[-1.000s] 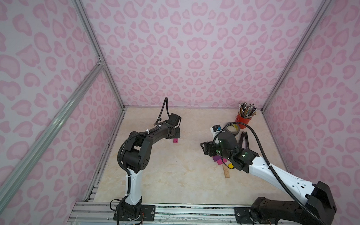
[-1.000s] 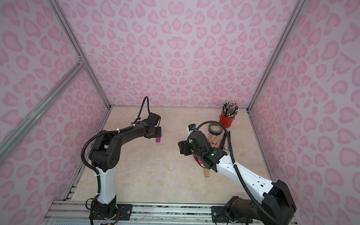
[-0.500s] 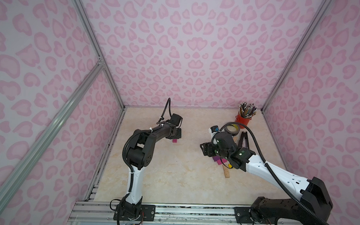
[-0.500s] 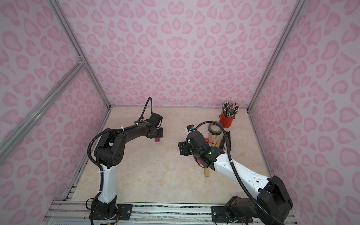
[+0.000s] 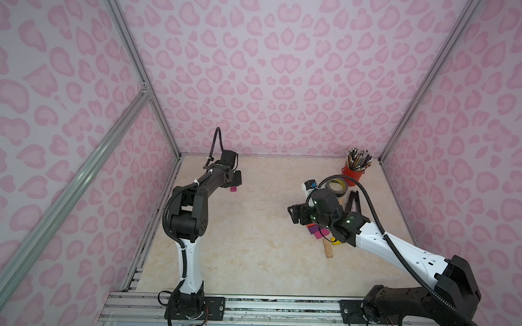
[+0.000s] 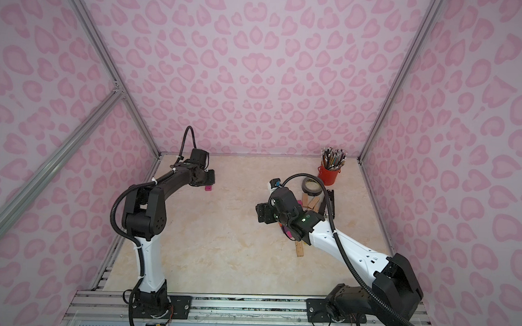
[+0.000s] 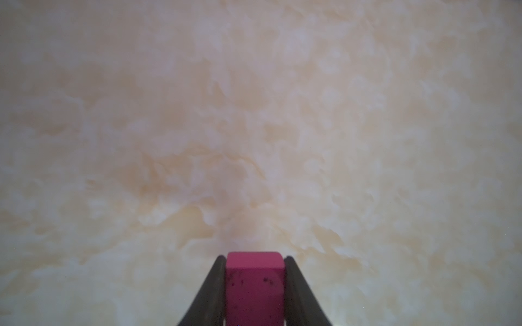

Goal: Assemble the letter k with building blocks
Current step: Place the building block at the center of the board.

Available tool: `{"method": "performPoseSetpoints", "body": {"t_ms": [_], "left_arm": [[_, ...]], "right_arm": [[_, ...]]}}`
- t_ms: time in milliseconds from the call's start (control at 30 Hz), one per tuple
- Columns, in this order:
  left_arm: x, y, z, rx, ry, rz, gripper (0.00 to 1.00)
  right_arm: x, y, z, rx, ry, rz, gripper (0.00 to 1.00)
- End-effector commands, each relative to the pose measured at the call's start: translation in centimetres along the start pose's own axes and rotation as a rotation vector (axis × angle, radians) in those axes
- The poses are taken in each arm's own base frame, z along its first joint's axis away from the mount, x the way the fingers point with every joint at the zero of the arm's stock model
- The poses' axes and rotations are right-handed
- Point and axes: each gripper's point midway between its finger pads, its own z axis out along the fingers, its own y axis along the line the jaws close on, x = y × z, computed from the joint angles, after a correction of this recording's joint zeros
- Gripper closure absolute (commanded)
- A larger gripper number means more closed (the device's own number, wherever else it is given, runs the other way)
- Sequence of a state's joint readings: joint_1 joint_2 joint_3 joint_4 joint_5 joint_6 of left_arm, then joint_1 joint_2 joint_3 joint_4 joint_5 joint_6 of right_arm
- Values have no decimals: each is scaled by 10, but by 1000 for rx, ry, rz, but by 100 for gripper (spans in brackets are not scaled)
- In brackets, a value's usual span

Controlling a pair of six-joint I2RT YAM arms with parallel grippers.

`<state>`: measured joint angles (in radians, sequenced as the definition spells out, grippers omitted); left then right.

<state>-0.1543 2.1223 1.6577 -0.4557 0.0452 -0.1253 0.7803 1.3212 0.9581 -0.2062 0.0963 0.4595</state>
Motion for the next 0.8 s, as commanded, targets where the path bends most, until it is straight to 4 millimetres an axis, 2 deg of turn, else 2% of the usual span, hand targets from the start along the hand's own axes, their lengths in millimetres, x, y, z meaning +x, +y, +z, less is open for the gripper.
{"method": "performPoseSetpoints", "body": {"t_ms": [0,133,300,400,433,600,767], "left_arm": [[-8,26,1,-6,20,57,85],[-21,60,6,-66,18,70,85],[-26,89,18,-93,51,60,85],[-30,93,19,-95,47,54,86],[-24,94,29,-98,66,52,86],[-15,95,44,-88,99,50,86],[-9,93,51,-70,112,47,85]], "right_arm": [[2,2,2,-13,11,-5,6],[3,2,0,-14,15,-10,0],[3,0,-3,-10,17,-16,2],[1,0,-3,-8,14,-14,2],[0,0,-2,-7,15,-13,2],[-1,1,1,-7,21,-10,3],[0,0,3,-2,26,-7,3]]}}
